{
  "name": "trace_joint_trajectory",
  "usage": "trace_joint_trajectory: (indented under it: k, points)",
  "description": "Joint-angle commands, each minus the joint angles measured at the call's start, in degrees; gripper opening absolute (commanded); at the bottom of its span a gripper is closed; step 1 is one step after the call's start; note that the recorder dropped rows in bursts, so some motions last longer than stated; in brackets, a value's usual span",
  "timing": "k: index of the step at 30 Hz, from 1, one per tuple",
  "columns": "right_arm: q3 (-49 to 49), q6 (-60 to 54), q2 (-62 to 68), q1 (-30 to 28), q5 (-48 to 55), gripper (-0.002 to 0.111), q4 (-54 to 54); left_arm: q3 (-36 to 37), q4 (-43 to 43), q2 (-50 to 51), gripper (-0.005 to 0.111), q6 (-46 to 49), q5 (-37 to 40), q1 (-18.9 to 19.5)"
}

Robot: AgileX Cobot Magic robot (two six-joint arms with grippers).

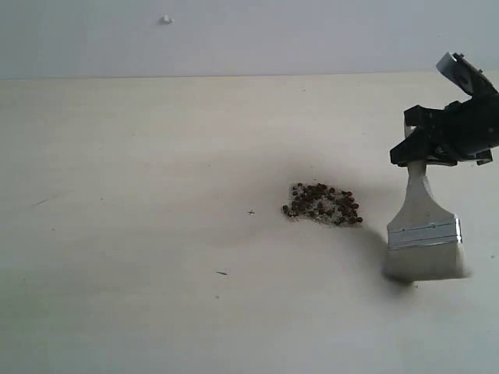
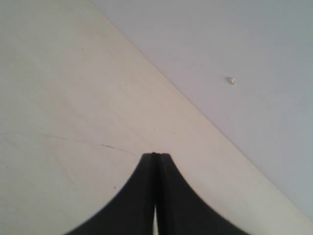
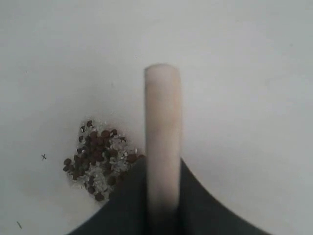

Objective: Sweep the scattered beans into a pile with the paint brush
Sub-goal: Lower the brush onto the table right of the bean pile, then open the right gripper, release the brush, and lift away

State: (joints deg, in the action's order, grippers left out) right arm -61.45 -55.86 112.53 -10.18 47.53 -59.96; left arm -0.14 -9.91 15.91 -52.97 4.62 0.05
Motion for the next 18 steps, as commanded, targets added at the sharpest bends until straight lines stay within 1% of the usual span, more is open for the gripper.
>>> trace_joint_trajectory:
  k: [1, 3, 5, 9, 14, 18]
  points:
    - [-0.3, -0.3, 2.7, -0.3, -2.6, 0.0, -0.4, 0.1, 0.3, -0.4, 0.0, 0.4, 0.0, -0.1]
    - [-0.3, -0.3, 2.8, -0.3, -4.5, 0.001, -0.5, 0.1, 0.3, -0.4, 0.0, 0.4, 0.0, -0.1]
    - [-0.3, -0.3, 2.8, -0.3, -5.6, 0.004, -0.5, 0.1, 0.3, -0.4, 0.0, 0.4, 0.0, -0.1]
    - [-0.3, 0.2, 2.8, -0.3, -8.5, 0.018, -0.5, 0.1, 0.3, -0.4, 0.0, 0.4, 0.0, -0.1]
    - [-0.3, 1.7, 2.8, -0.3, -12.2, 0.032, -0.5, 0.1, 0.3, -0.4, 0.0, 0.4, 0.0, -0.1]
    - [-0.3, 2.3, 2.7, -0.3, -14.8, 0.036, -0.5, 0.1, 0.3, -0.4, 0.0, 0.4, 0.0, -0.1]
